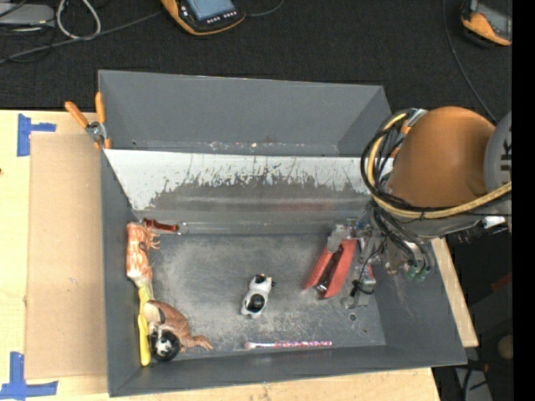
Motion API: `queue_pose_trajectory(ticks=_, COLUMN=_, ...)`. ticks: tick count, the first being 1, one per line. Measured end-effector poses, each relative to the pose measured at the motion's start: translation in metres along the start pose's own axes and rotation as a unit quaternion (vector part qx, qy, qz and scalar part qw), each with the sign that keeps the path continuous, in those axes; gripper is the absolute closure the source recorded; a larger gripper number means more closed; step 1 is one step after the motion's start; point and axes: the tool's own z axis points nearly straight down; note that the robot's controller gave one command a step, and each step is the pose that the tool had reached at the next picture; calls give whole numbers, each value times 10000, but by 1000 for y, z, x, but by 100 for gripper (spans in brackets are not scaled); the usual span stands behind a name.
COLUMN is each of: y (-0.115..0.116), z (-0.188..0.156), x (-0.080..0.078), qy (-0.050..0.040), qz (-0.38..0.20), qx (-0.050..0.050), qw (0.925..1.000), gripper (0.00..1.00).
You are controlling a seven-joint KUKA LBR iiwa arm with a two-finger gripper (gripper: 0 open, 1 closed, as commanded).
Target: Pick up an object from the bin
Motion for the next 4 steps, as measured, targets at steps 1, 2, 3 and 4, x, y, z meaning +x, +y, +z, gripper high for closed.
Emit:
queue_pose_trajectory(ticks=1, y=0, z=-4, x=-2, qy=-39, qz=-6, qx=3, qw=10000, gripper=0)
queue_pose_trajectory(ticks=2, y=33, z=95, x=31, qy=-43, qz=341, qx=-5, qw=9994, gripper=0)
queue_pose_trajectory(ticks=3, y=46, z=83, x=37, qy=-67, qz=-386, qx=12, qw=9992, gripper=0)
queue_pose_trajectory(ticks=4, y=51, z=101, x=44, qy=-1, qz=1090, qx=-1, qw=9940, gripper=0)
